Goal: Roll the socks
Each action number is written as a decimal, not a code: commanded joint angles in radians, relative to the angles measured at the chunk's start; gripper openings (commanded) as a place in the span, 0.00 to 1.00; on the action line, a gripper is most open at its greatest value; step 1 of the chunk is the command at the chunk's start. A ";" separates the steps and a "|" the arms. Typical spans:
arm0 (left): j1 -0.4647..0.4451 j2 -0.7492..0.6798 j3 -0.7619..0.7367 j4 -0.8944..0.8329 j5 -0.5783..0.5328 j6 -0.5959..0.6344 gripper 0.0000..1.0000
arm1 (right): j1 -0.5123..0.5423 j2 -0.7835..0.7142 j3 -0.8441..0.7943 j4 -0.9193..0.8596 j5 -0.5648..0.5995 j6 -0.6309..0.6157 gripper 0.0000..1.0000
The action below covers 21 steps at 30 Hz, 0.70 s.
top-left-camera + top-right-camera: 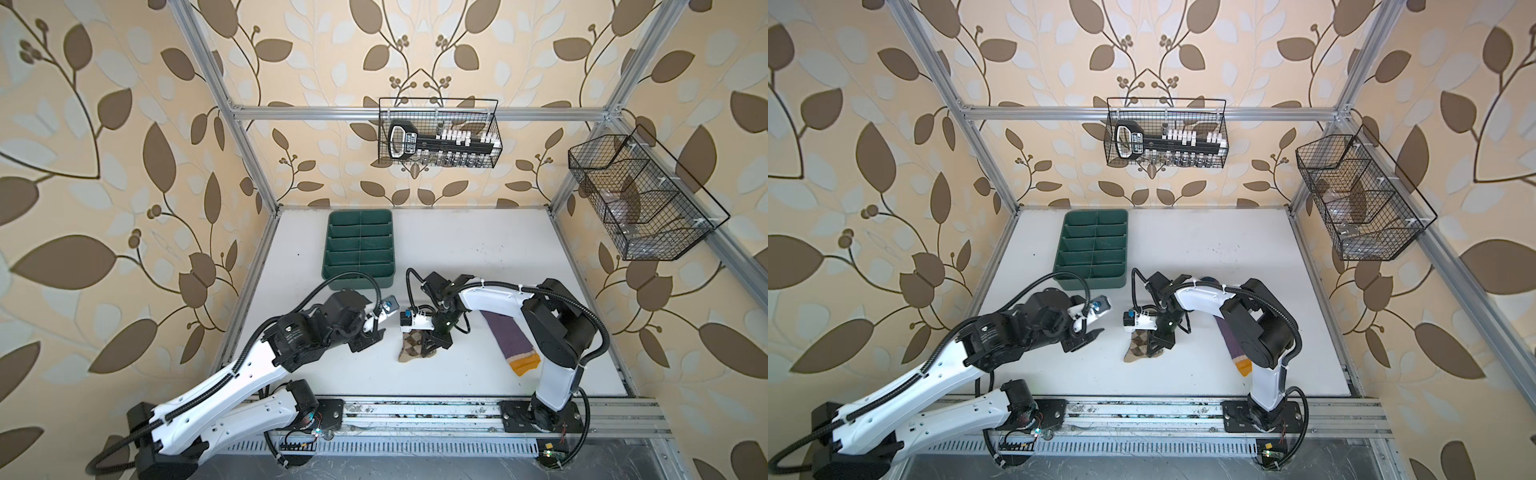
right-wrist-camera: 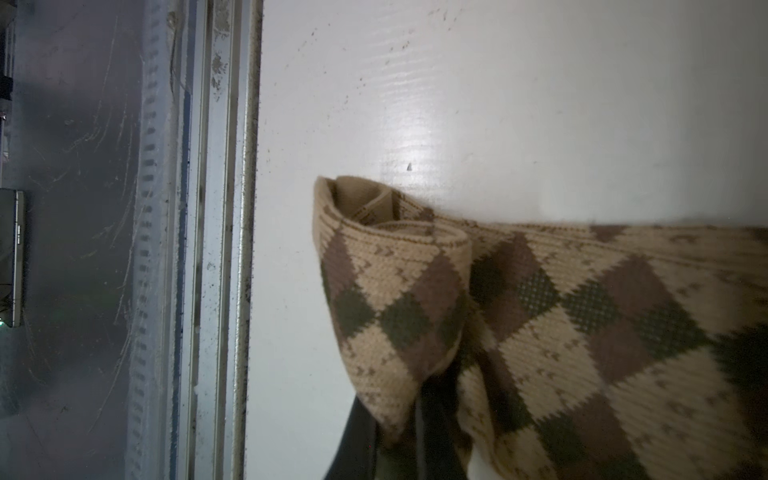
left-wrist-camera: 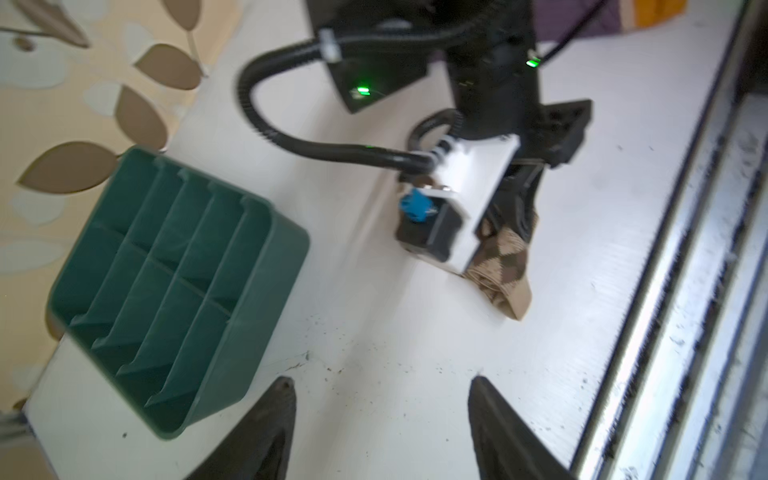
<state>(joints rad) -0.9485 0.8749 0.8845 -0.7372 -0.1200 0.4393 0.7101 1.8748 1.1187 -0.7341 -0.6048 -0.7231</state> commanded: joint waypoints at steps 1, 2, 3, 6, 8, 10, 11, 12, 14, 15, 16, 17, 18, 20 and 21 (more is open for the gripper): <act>-0.153 0.067 -0.020 0.018 -0.152 0.092 0.69 | -0.018 0.086 -0.012 -0.061 0.137 -0.033 0.00; -0.195 0.110 -0.029 0.035 -0.176 0.105 0.69 | -0.020 0.094 -0.008 -0.064 0.142 -0.036 0.00; -0.226 0.149 -0.036 0.053 -0.196 0.109 0.69 | -0.018 0.100 -0.004 -0.068 0.142 -0.037 0.00; -0.291 0.274 -0.058 0.138 -0.202 0.120 0.69 | -0.017 0.106 0.000 -0.073 0.144 -0.039 0.00; -0.318 0.346 -0.081 0.220 -0.201 0.128 0.69 | -0.019 0.105 -0.002 -0.073 0.143 -0.042 0.00; -0.323 0.400 -0.093 0.294 -0.198 0.123 0.69 | -0.020 0.103 -0.005 -0.071 0.143 -0.043 0.00; -0.323 0.427 -0.100 0.332 -0.199 0.126 0.70 | -0.019 0.102 -0.004 -0.072 0.142 -0.044 0.00; -0.323 0.447 -0.104 0.358 -0.193 0.128 0.70 | -0.018 0.102 -0.006 -0.071 0.143 -0.045 0.00; -0.323 0.504 -0.117 0.419 -0.200 0.141 0.71 | -0.020 0.100 -0.009 -0.070 0.140 -0.045 0.00; -0.323 0.529 -0.124 0.442 -0.208 0.151 0.71 | -0.019 0.099 -0.010 -0.070 0.139 -0.045 0.00; -0.322 0.555 -0.134 0.477 -0.230 0.161 0.71 | -0.019 0.098 -0.011 -0.069 0.140 -0.045 0.00; -0.319 0.600 -0.139 0.500 -0.247 0.170 0.71 | -0.019 0.099 -0.011 -0.069 0.140 -0.045 0.00; -0.316 0.624 -0.140 0.516 -0.257 0.174 0.69 | -0.020 0.097 -0.012 -0.069 0.139 -0.047 0.00; -0.297 0.664 -0.133 0.526 -0.251 0.164 0.62 | -0.020 0.092 -0.014 -0.067 0.137 -0.047 0.00; -0.288 0.675 -0.130 0.527 -0.237 0.154 0.58 | -0.020 0.088 -0.015 -0.064 0.137 -0.045 0.01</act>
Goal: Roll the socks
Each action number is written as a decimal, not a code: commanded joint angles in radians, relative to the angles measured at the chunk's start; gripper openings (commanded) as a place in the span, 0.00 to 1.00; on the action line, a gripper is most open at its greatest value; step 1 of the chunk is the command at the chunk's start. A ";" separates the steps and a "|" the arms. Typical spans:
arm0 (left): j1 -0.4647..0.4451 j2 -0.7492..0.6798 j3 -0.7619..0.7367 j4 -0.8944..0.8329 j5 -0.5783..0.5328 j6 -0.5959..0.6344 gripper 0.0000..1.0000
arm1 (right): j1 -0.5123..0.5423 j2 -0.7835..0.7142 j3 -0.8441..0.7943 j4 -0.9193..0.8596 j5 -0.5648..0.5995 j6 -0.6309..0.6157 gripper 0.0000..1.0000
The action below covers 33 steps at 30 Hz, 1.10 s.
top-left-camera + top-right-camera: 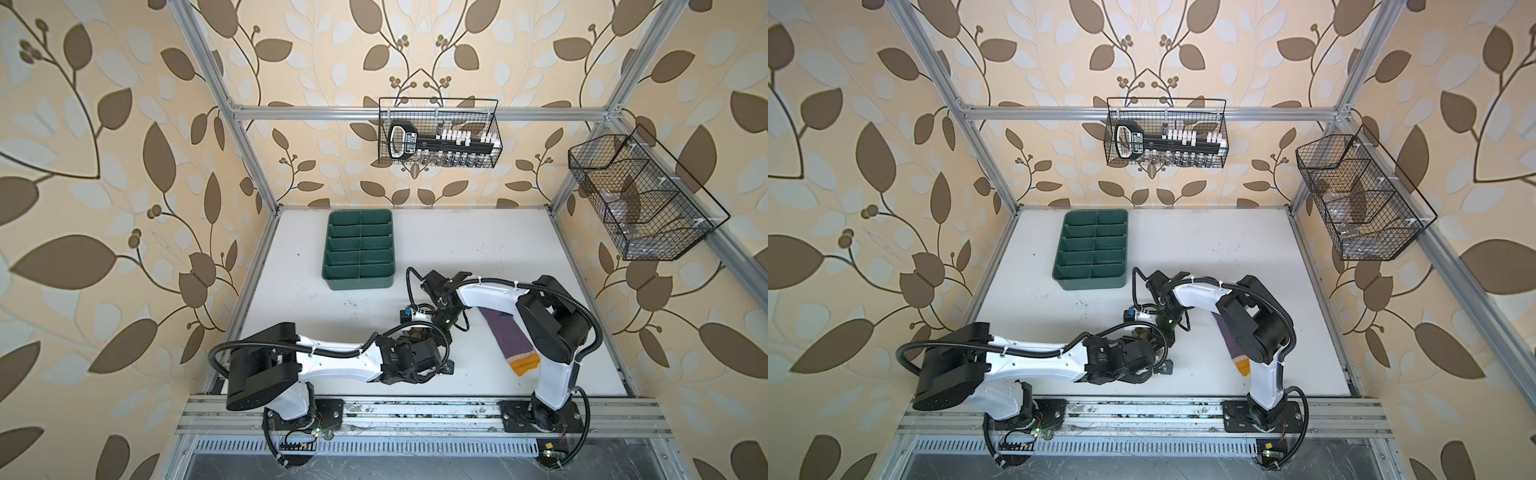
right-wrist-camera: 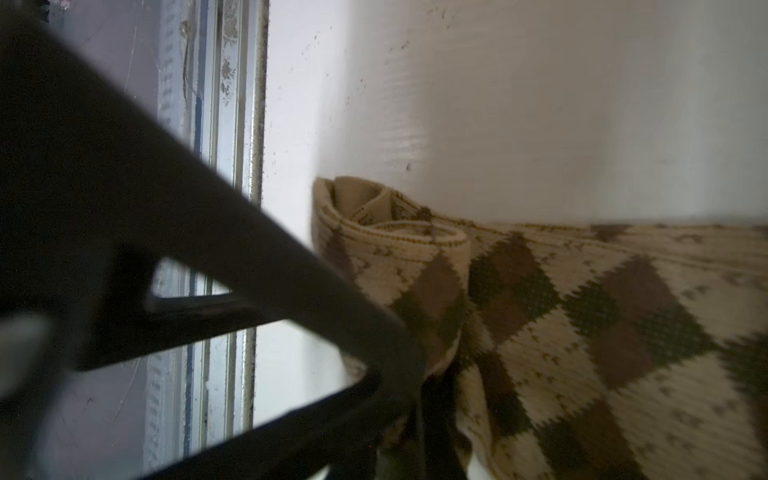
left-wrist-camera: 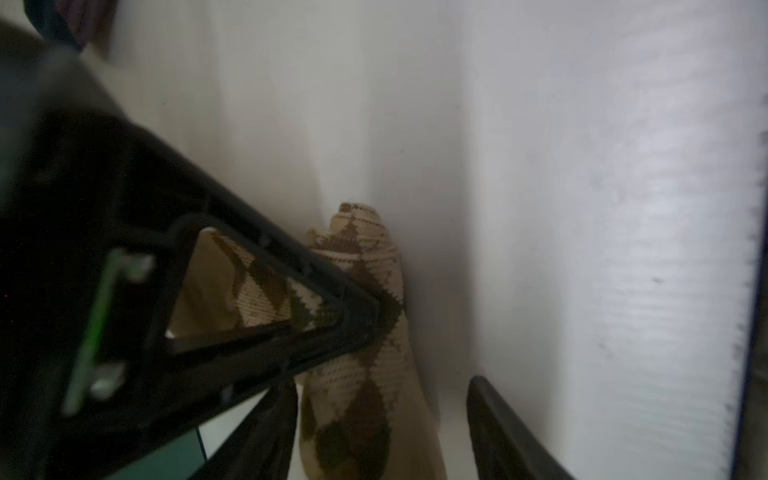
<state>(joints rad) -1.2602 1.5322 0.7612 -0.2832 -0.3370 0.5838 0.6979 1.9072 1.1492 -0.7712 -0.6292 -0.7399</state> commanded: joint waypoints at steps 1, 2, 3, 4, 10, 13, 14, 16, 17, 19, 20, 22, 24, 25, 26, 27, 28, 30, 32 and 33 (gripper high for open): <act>0.033 0.026 -0.006 0.072 -0.007 0.002 0.50 | -0.009 0.051 -0.050 -0.024 0.161 -0.027 0.00; 0.038 0.035 -0.007 0.068 0.005 -0.002 0.43 | -0.010 0.044 -0.052 -0.020 0.162 -0.026 0.01; 0.041 0.045 -0.005 0.063 0.011 -0.003 0.36 | -0.010 0.038 -0.054 -0.015 0.161 -0.027 0.01; 0.042 0.056 -0.001 0.053 0.011 -0.008 0.29 | -0.014 0.030 -0.057 -0.009 0.162 -0.024 0.01; 0.078 0.117 0.053 -0.054 0.061 -0.037 0.01 | -0.030 -0.100 -0.105 0.082 0.174 0.012 0.07; 0.113 0.125 0.078 -0.101 0.141 -0.041 0.00 | -0.054 -0.214 -0.149 0.155 0.174 0.048 0.21; 0.127 0.128 0.091 -0.122 0.175 -0.039 0.00 | -0.065 -0.257 -0.164 0.184 0.183 0.065 0.27; 0.155 0.135 0.123 -0.178 0.240 -0.034 0.00 | -0.098 -0.339 -0.194 0.253 0.220 0.123 0.29; 0.173 0.142 0.148 -0.213 0.279 -0.032 0.00 | -0.122 -0.386 -0.211 0.298 0.241 0.163 0.30; 0.204 0.156 0.190 -0.265 0.335 -0.030 0.00 | -0.186 -0.477 -0.248 0.400 0.290 0.269 0.31; 0.222 0.166 0.211 -0.296 0.364 -0.031 0.00 | -0.219 -0.528 -0.269 0.447 0.304 0.312 0.31; 0.253 0.184 0.248 -0.353 0.432 -0.030 0.00 | -0.303 -0.648 -0.328 0.570 0.334 0.413 0.31; 0.284 0.212 0.293 -0.416 0.511 -0.024 0.00 | -0.388 -0.796 -0.408 0.706 0.363 0.509 0.32; 0.300 0.236 0.323 -0.457 0.559 -0.017 0.00 | -0.421 -0.870 -0.446 0.765 0.385 0.557 0.36; 0.315 0.263 0.353 -0.494 0.598 -0.011 0.00 | -0.440 -0.939 -0.482 0.825 0.432 0.599 0.38; 0.328 0.288 0.377 -0.520 0.628 -0.008 0.00 | -0.446 -0.995 -0.508 0.859 0.477 0.626 0.41; 0.345 0.319 0.406 -0.553 0.662 -0.004 0.00 | -0.446 -1.053 -0.536 0.891 0.505 0.634 0.42; 0.372 0.373 0.460 -0.599 0.702 -0.004 0.00 | -0.445 -1.144 -0.573 0.918 0.471 0.606 0.41; 0.398 0.426 0.513 -0.647 0.753 0.004 0.00 | -0.429 -1.212 -0.604 0.919 0.388 0.553 0.39; 0.407 0.446 0.532 -0.661 0.768 0.004 0.00 | -0.414 -1.226 -0.609 0.905 0.365 0.527 0.38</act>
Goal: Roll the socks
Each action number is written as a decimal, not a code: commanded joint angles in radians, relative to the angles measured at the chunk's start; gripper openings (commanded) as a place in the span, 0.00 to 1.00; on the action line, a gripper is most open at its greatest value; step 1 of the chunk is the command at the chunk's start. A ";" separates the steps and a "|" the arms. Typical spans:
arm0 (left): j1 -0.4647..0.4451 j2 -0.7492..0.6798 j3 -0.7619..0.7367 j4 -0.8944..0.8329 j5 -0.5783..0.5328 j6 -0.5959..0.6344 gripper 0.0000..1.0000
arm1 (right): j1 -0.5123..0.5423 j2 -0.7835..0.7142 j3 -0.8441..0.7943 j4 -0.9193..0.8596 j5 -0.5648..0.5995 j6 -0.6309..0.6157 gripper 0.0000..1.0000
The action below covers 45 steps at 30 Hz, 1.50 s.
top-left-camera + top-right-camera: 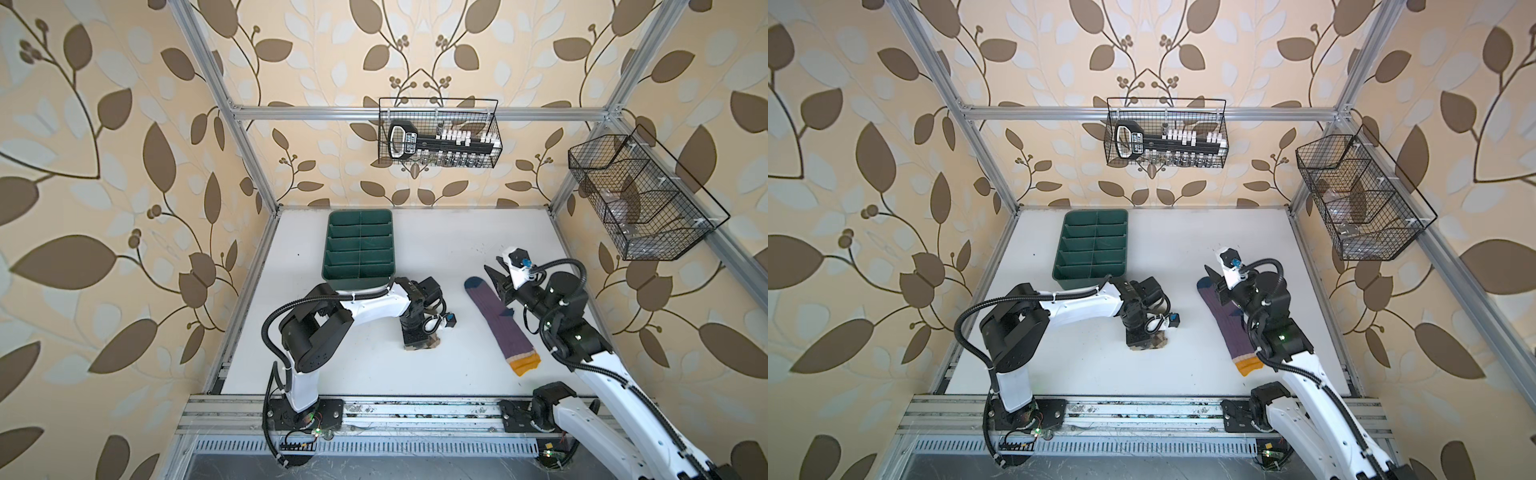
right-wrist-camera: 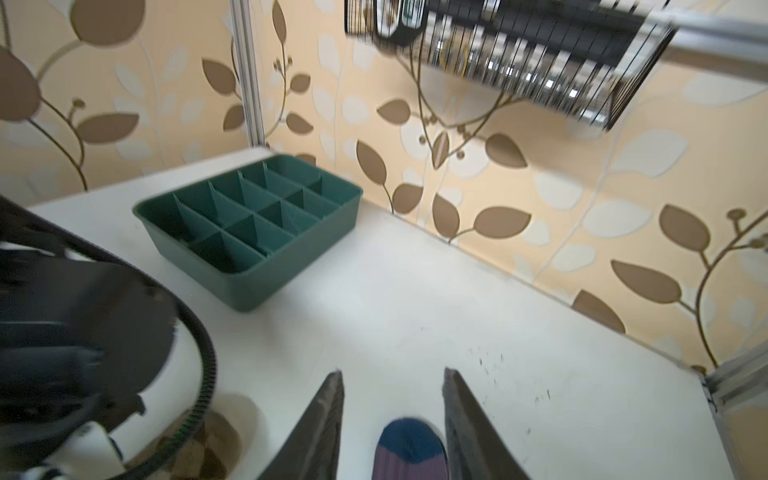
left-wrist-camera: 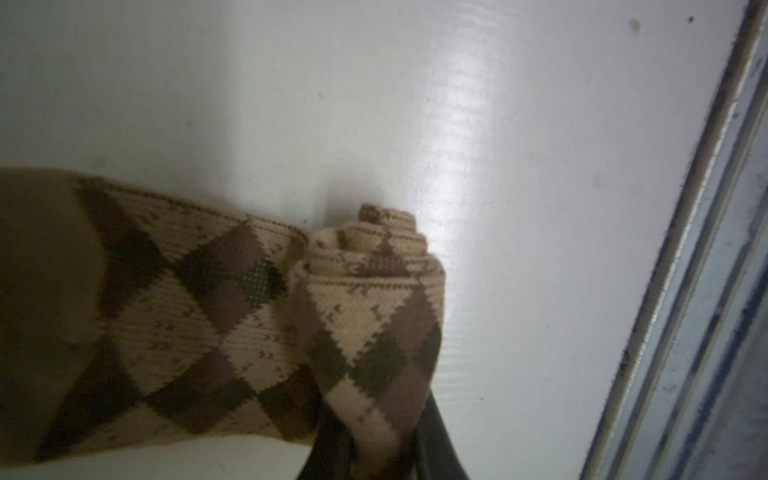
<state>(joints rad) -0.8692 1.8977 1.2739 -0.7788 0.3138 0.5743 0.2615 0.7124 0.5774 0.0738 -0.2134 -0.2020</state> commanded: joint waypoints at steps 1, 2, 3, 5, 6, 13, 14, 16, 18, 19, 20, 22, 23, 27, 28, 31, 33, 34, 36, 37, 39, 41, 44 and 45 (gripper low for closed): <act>0.028 0.105 0.041 -0.189 0.144 0.020 0.00 | 0.063 -0.048 -0.042 0.023 -0.075 -0.072 0.38; 0.039 0.131 0.069 -0.212 0.162 0.027 0.00 | 0.120 -0.058 -0.038 -0.033 -0.064 -0.137 0.38; 0.050 0.152 0.088 -0.228 0.172 0.025 0.00 | 0.185 -0.062 -0.033 -0.090 -0.031 -0.212 0.38; 0.070 0.204 0.131 -0.266 0.201 0.031 0.00 | 0.361 -0.054 -0.028 -0.205 0.100 -0.361 0.39; 0.077 0.222 0.147 -0.271 0.201 0.024 0.00 | 0.440 -0.044 -0.027 -0.241 0.168 -0.419 0.39; 0.109 0.257 0.182 -0.281 0.209 0.000 0.02 | 0.803 0.099 -0.084 -0.291 0.475 -0.634 0.41; 0.113 0.256 0.182 -0.280 0.212 -0.004 0.02 | 0.822 0.135 -0.094 -0.273 0.489 -0.636 0.42; 0.116 0.256 0.182 -0.278 0.212 -0.005 0.02 | 0.852 0.222 -0.108 -0.215 0.520 -0.635 0.42; 0.118 0.258 0.182 -0.275 0.208 -0.011 0.02 | 0.889 0.321 -0.116 -0.128 0.565 -0.632 0.41; 0.118 0.258 0.182 -0.274 0.207 -0.013 0.02 | 0.894 0.372 -0.123 -0.089 0.568 -0.634 0.41; 0.118 0.257 0.183 -0.274 0.205 -0.014 0.02 | 0.897 0.430 -0.124 -0.058 0.567 -0.634 0.41; 0.118 0.254 0.180 -0.268 0.203 -0.017 0.02 | 0.895 0.514 -0.130 0.002 0.575 -0.628 0.42; 0.118 0.252 0.179 -0.266 0.202 -0.017 0.02 | 0.894 0.556 -0.131 0.030 0.577 -0.628 0.43; 0.118 0.256 0.180 -0.267 0.200 -0.019 0.02 | 0.870 0.682 -0.120 0.119 0.578 -0.626 0.43; 0.118 0.256 0.179 -0.266 0.200 -0.019 0.02 | 0.867 0.708 -0.117 0.141 0.580 -0.624 0.44; 0.118 0.256 0.179 -0.267 0.201 -0.018 0.03 | 0.853 0.762 -0.103 0.187 0.567 -0.622 0.43; 0.118 0.255 0.180 -0.269 0.203 -0.015 0.03 | 0.851 0.787 -0.091 0.192 0.569 -0.618 0.41; 0.118 0.254 0.179 -0.269 0.206 -0.015 0.03 | 0.851 0.798 -0.085 0.192 0.574 -0.614 0.40; 0.118 0.249 0.177 -0.268 0.208 -0.013 0.04 | 0.850 0.813 -0.080 0.182 0.569 -0.608 0.36; 0.118 0.245 0.176 -0.266 0.210 -0.010 0.05 | 0.851 0.820 -0.080 0.180 0.567 -0.604 0.33; 0.118 0.232 0.171 -0.260 0.217 -0.007 0.06 | 0.850 0.832 -0.080 0.169 0.562 -0.597 0.28; 0.118 0.214 0.162 -0.251 0.221 -0.005 0.08 | 0.848 0.845 -0.078 0.159 0.566 -0.592 0.23; 0.118 0.192 0.154 -0.239 0.222 -0.005 0.11 | 0.850 0.854 -0.072 0.136 0.571 -0.588 0.17; 0.118 0.187 0.155 -0.237 0.220 -0.005 0.12 | 0.849 0.854 -0.072 0.131 0.570 -0.586 0.16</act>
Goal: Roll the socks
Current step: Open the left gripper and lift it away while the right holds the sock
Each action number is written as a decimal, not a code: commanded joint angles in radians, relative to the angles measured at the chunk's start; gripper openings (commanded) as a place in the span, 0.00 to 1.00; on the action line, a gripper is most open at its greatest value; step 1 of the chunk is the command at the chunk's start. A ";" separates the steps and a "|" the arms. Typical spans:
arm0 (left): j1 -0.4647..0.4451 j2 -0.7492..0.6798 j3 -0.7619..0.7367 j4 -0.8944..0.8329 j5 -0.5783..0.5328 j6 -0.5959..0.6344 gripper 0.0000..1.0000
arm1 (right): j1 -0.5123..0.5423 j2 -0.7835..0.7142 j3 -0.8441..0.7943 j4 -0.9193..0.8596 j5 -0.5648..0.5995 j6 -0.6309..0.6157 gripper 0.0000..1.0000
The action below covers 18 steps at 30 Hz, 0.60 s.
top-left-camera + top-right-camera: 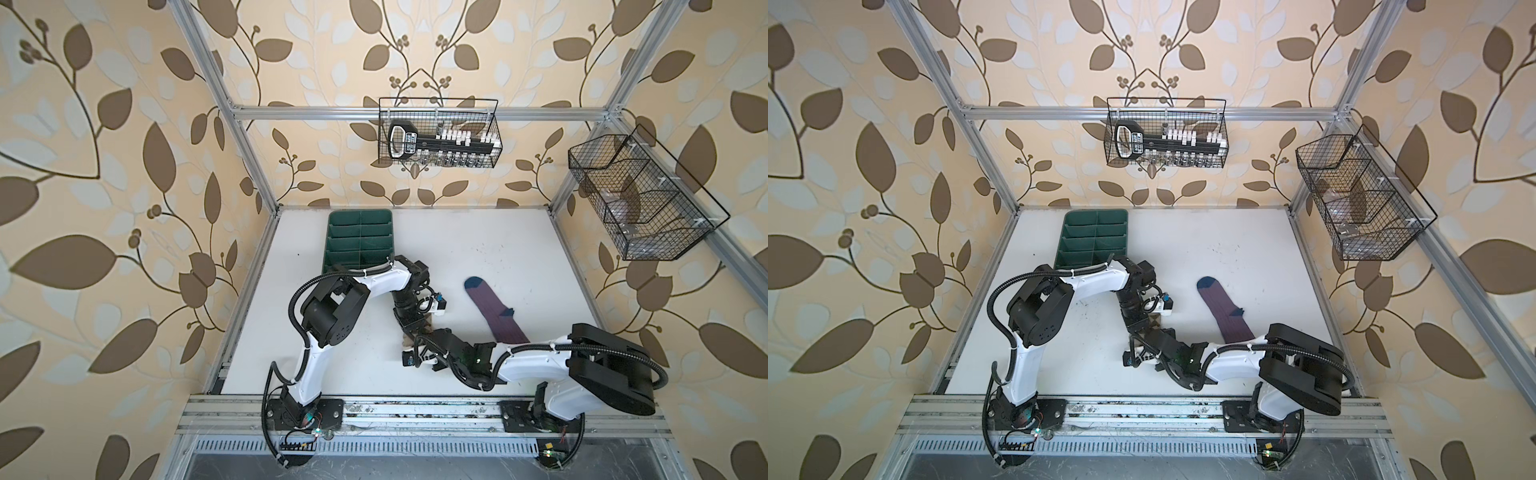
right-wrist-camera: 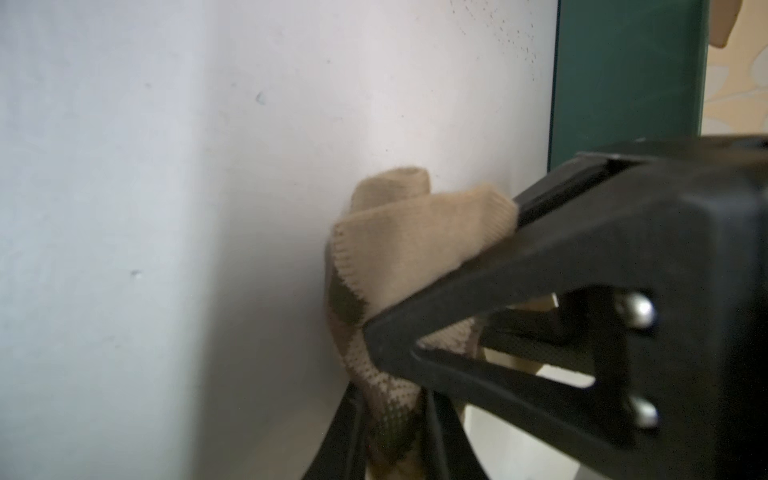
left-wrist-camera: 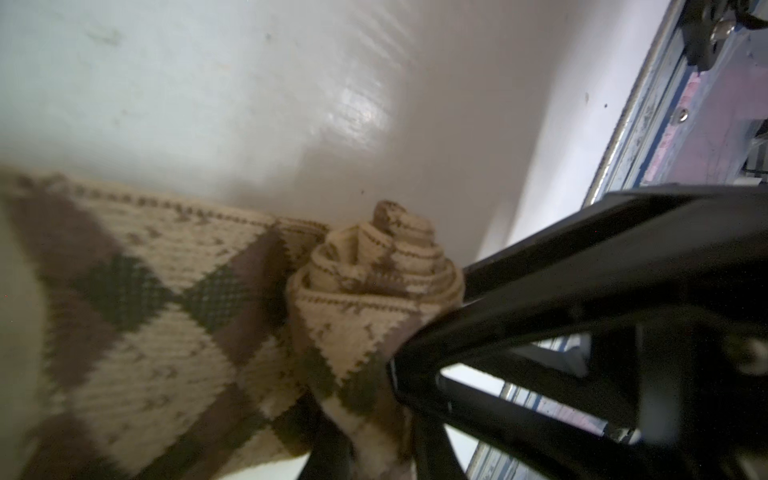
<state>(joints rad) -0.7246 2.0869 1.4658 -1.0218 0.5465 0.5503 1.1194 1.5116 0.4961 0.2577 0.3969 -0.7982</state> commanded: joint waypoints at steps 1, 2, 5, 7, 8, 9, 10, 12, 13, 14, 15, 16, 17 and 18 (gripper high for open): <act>-0.027 -0.006 -0.037 0.006 -0.014 0.019 0.12 | -0.008 0.054 0.009 -0.055 -0.040 0.011 0.13; -0.027 -0.011 -0.038 0.005 -0.013 0.020 0.14 | -0.010 0.052 0.010 -0.062 -0.042 0.015 0.11; -0.027 -0.042 -0.049 0.005 0.008 0.040 0.20 | -0.013 0.046 0.018 -0.096 -0.045 0.034 0.00; -0.027 -0.077 -0.061 0.016 0.013 0.041 0.26 | -0.019 0.036 0.029 -0.152 -0.061 0.057 0.00; -0.027 -0.100 -0.070 0.025 0.012 0.042 0.30 | -0.023 0.027 0.033 -0.179 -0.073 0.071 0.00; -0.027 -0.124 -0.078 0.034 0.009 0.044 0.33 | -0.027 0.016 0.034 -0.202 -0.084 0.083 0.00; -0.027 -0.153 -0.089 0.046 0.005 0.044 0.36 | -0.030 0.007 0.034 -0.221 -0.092 0.093 0.00; -0.026 -0.207 -0.111 0.069 -0.010 0.043 0.43 | -0.031 -0.008 0.036 -0.256 -0.104 0.112 0.00; -0.024 -0.238 -0.119 0.078 -0.015 0.040 0.45 | -0.032 -0.010 0.038 -0.271 -0.108 0.120 0.00; -0.022 -0.264 -0.126 0.083 -0.022 0.038 0.47 | -0.032 -0.010 0.043 -0.288 -0.114 0.127 0.00; -0.019 -0.287 -0.128 0.084 -0.025 0.038 0.47 | -0.033 -0.007 0.047 -0.300 -0.120 0.130 0.00; -0.015 -0.311 -0.129 0.084 -0.026 0.036 0.48 | -0.034 -0.002 0.055 -0.312 -0.124 0.133 0.00; -0.013 -0.332 -0.129 0.083 -0.032 0.036 0.49 | -0.038 0.006 0.063 -0.324 -0.131 0.134 0.00; -0.012 -0.350 -0.128 0.078 -0.038 0.036 0.50 | -0.040 0.012 0.069 -0.330 -0.135 0.139 0.00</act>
<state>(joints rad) -0.7334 1.8374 1.3369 -0.9207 0.5030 0.5732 1.0897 1.4860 0.5652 0.0956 0.3286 -0.6956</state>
